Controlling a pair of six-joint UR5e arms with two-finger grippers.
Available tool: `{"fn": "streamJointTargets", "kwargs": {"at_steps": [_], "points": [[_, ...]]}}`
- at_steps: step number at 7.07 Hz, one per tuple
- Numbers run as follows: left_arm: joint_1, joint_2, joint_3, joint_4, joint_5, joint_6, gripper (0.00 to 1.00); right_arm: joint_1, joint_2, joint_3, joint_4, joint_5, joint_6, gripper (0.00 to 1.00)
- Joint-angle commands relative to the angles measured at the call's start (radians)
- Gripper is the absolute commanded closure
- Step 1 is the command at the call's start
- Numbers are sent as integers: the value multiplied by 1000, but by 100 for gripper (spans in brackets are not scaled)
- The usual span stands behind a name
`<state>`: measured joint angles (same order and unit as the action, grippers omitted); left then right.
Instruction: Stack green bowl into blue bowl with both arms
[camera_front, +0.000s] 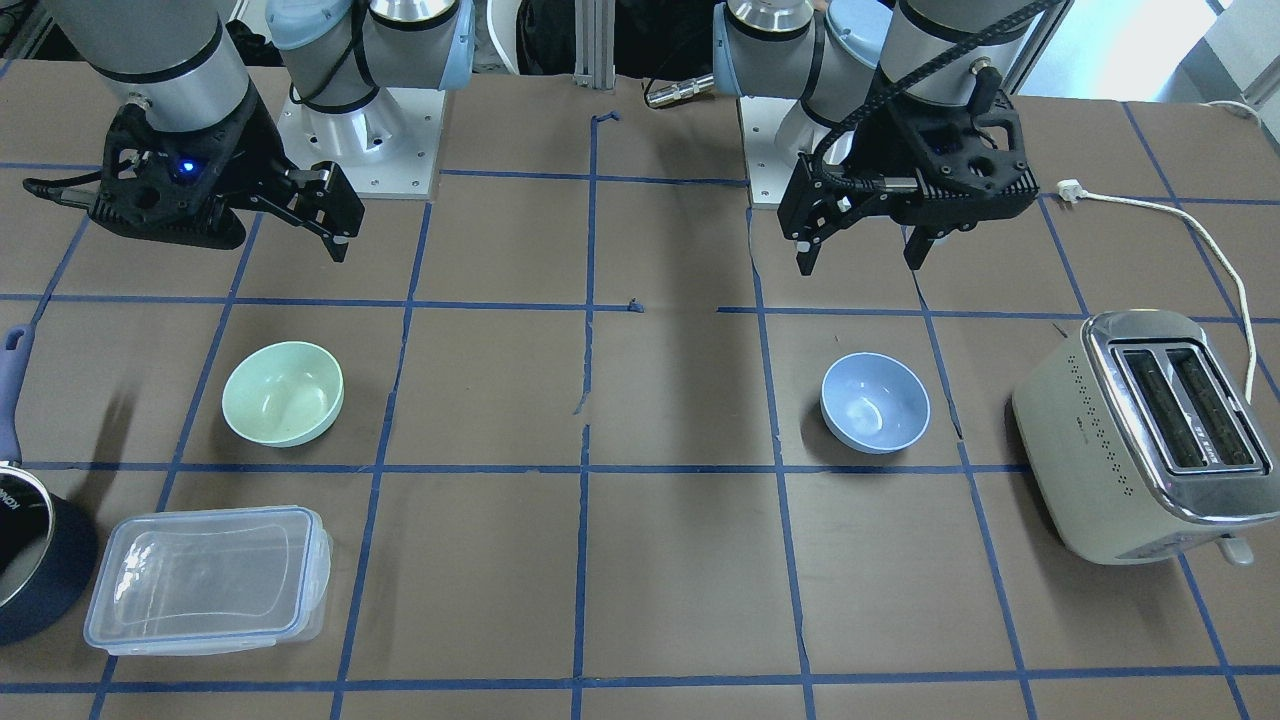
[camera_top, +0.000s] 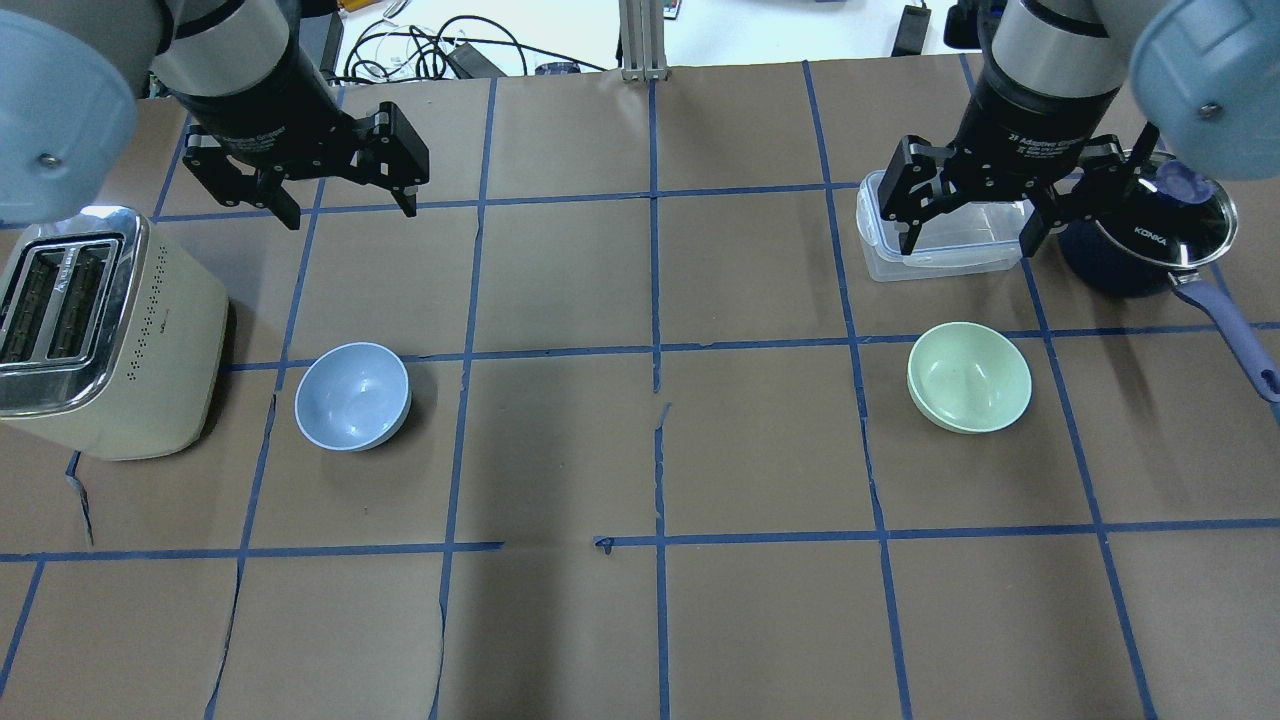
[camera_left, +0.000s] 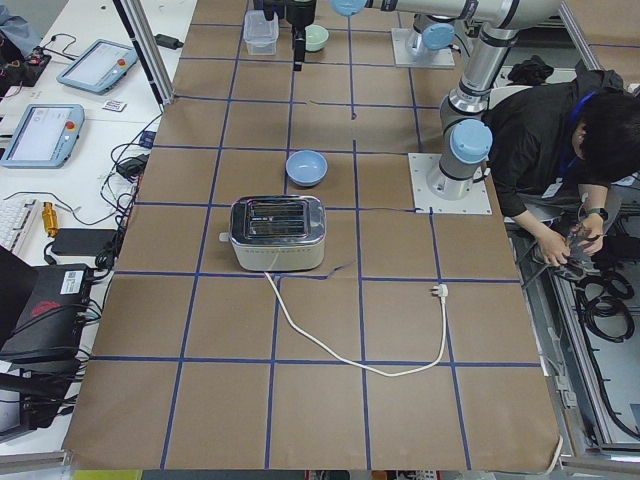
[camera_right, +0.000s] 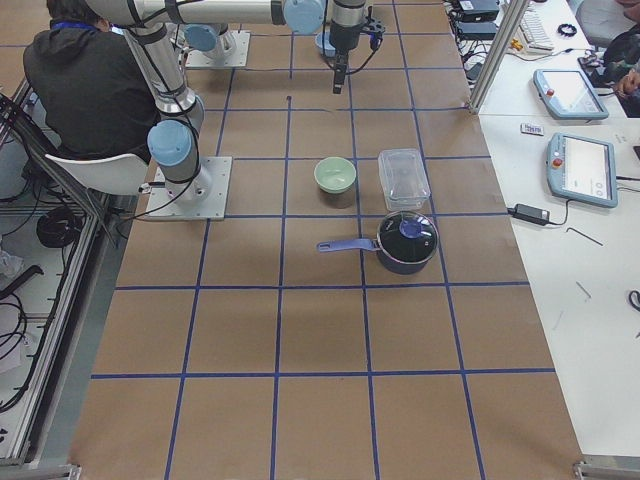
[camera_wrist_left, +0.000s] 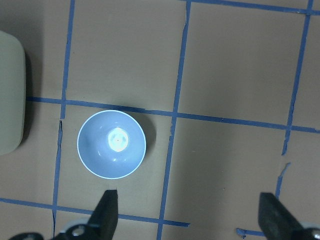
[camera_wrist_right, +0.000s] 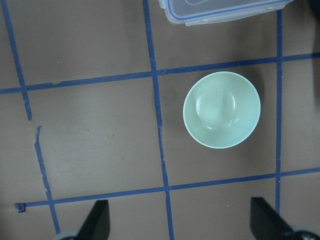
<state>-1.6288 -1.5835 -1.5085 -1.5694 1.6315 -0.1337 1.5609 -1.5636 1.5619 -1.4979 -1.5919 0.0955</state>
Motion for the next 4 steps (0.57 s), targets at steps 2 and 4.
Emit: {"fn": "streamJointTargets", "kwargs": {"at_steps": [2,4], "points": [[9,10,-7,0,-5,68,0,-1,0,0,-1,12,-8,0],[7,3,2,0,-7,68,0,-1,0,0,-1,10,-8,0]]}}
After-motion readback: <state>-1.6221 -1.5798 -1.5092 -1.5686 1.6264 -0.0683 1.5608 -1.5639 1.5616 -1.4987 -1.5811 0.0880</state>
